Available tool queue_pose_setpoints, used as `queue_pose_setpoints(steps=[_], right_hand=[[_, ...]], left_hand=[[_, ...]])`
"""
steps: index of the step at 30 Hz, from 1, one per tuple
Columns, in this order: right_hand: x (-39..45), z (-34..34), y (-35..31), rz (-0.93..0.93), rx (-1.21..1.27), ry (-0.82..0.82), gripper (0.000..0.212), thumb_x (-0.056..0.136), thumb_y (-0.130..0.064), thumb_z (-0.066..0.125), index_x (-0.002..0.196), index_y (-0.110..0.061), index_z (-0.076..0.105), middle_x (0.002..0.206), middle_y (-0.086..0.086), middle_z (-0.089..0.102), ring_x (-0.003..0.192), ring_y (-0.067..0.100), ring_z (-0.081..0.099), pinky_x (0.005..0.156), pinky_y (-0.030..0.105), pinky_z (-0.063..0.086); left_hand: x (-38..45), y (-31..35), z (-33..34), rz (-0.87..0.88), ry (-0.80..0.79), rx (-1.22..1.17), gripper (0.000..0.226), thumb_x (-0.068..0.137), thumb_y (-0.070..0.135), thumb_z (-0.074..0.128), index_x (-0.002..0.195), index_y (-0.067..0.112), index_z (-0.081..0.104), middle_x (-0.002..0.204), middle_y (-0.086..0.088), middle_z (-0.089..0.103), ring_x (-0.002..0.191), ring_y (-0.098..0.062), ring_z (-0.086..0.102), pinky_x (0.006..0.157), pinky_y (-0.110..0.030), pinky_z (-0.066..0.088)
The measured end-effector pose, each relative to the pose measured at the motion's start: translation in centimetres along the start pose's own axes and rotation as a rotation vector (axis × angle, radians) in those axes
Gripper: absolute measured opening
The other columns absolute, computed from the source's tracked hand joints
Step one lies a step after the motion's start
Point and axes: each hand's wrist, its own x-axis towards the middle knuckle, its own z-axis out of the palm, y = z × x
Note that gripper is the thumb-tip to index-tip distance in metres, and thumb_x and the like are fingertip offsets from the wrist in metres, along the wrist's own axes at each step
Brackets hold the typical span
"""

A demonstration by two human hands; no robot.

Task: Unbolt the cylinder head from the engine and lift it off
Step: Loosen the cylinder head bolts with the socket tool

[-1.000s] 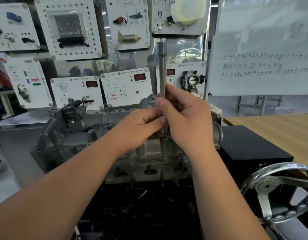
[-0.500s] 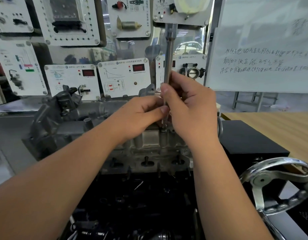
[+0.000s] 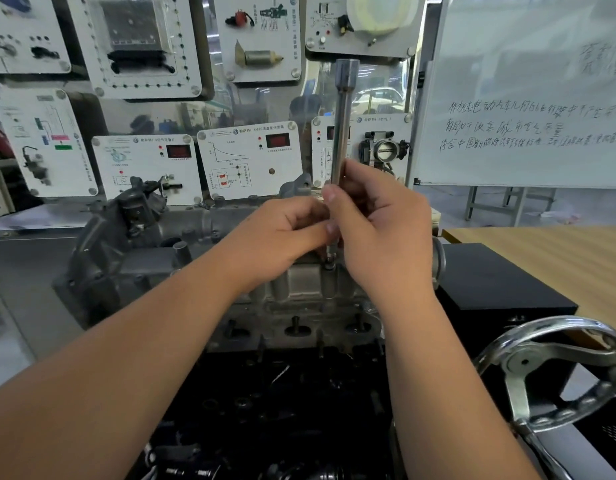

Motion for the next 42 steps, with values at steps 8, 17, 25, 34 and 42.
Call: queue_pose_setpoints(steps=[8,17,25,34,42], right_hand=[[0.07,0.00,0.23,0.009,0.080,-0.058,0.038,0.093,-0.022,0.068,0.130,-0.024,0.066,0.104,-0.014,0.074,0.097,0.005,0.069,0.085,0.036,0.060],[0.34,0.04,0.22,-0.002,0.067,-0.108,0.027,0.099,-0.018,0.059,0.125,-0.017,0.068,0.091,-0.010,0.074,0.085,0.002,0.068,0.076,0.021,0.055],[0.24,0.25,0.11,0.005,0.066,-0.032,0.040,0.091,-0.018,0.072,0.130,-0.019,0.067,0.106,-0.010,0.074,0.097,0.003,0.068,0.088,0.032,0.058],[0.31,-0.28,0.12,0.005,0.077,-0.102,0.047,0.095,-0.021,0.062,0.141,-0.017,0.059,0.106,-0.005,0.075,0.098,0.008,0.070,0.088,0.037,0.059],[0.26,0.04,0.37,-0.012,0.068,-0.072,0.033,0.093,-0.015,0.067,0.126,-0.018,0.070,0.101,-0.010,0.075,0.096,0.003,0.070,0.087,0.032,0.058]], left_hand=[[0.08,-0.15,-0.28,-0.011,-0.044,0.025,0.029,0.096,0.021,0.068,0.125,0.020,0.067,0.117,-0.005,0.075,0.112,-0.022,0.070,0.104,-0.047,0.052],[0.11,-0.30,-0.28,-0.040,-0.048,-0.018,0.015,0.098,0.020,0.064,0.110,0.026,0.071,0.108,0.008,0.078,0.107,-0.009,0.071,0.100,-0.026,0.054],[0.21,-0.22,-0.01,0.014,0.009,0.080,0.027,0.095,0.022,0.070,0.122,0.017,0.068,0.106,-0.012,0.075,0.102,-0.033,0.071,0.096,-0.052,0.054],[0.39,-0.51,-0.17,0.012,-0.053,-0.089,0.014,0.090,0.033,0.069,0.103,0.034,0.074,0.102,0.005,0.078,0.100,-0.010,0.073,0.093,-0.024,0.055],[0.27,-0.30,-0.09,-0.025,0.001,-0.028,0.019,0.097,0.015,0.067,0.115,0.016,0.071,0.103,-0.003,0.078,0.099,-0.018,0.074,0.094,-0.039,0.058]])
